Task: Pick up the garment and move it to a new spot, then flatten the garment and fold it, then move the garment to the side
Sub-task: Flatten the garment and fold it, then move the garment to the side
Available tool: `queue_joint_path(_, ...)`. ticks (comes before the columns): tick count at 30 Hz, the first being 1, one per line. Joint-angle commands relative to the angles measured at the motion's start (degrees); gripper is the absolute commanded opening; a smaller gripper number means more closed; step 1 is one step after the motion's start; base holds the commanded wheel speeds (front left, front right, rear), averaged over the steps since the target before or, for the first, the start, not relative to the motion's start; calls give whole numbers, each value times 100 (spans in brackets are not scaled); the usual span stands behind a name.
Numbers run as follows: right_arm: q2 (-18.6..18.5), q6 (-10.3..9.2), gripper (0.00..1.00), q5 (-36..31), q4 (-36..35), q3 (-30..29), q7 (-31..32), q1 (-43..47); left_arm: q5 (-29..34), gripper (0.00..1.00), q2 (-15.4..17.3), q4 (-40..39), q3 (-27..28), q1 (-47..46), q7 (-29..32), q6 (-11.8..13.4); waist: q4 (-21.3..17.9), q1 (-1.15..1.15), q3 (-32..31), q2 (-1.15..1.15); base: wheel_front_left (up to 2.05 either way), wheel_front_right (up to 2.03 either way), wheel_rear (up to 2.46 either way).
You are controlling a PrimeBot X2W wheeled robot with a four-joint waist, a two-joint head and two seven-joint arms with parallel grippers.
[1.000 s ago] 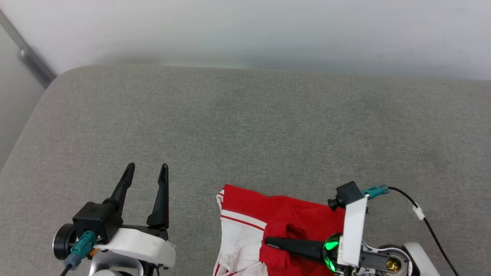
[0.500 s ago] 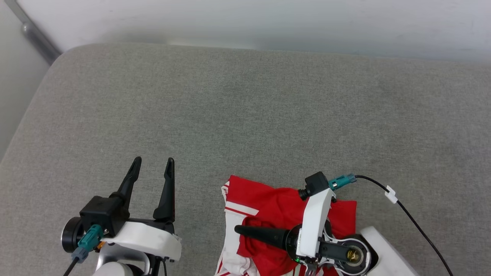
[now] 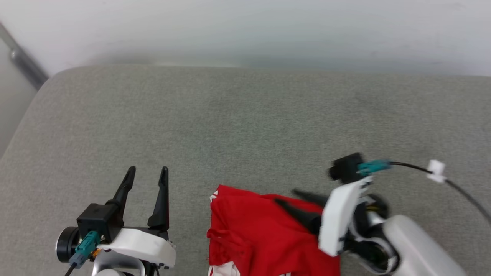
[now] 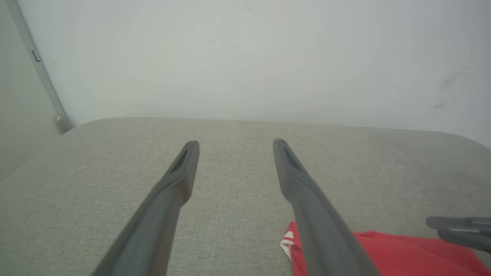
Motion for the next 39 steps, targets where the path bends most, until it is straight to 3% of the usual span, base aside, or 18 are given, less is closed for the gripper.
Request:
queue_joint_path(1, -206, -2, 100, -517, 5, -193, -264, 114, -17, 100, 19, -25, 10, 79, -1, 31, -95, 0, -99, 0, 0, 0, 0)
queue_joint_path(4, -290, -2, 100, -1106, -6, -496, -526, 273, -32, 100, 40, -38, 26, 116, 10, 53, -145, 0, -157, 0, 0, 0, 0)
queue_joint_path(8, -431, -2, 100, -2234, -177, -1412, -1011, 633, -57, 100, 85, -68, 59, 232, 4, 108, -249, 0, -255, 0, 0, 0, 0)
queue_joint_path(14, -119, -2, 100, -3304, -769, -2875, -1770, 1283, -103, 100, 145, -74, 194, 415, -17, 233, -430, 0, -369, 0, 0, 0, 0)
queue_joint_path(18, 158, -2, 100, -3664, -1225, -3366, -2128, 1614, -121, 100, 162, -39, 321, 564, -42, 306, -541, 0, -461, 0, 0, 0, 0)
queue_joint_path(27, 543, -2, 100, -4032, -2063, -3393, -2314, 2339, -78, 100, 146, -42, 545, 978, -93, 362, -668, 0, -709, 0, 0, 0, 0)
queue_joint_path(39, 721, -2, 100, -4112, -2553, -3272, -2250, 2826, -12, 100, 40, -31, 742, 1188, -118, 244, -760, 0, -773, 0, 0, 0, 0)
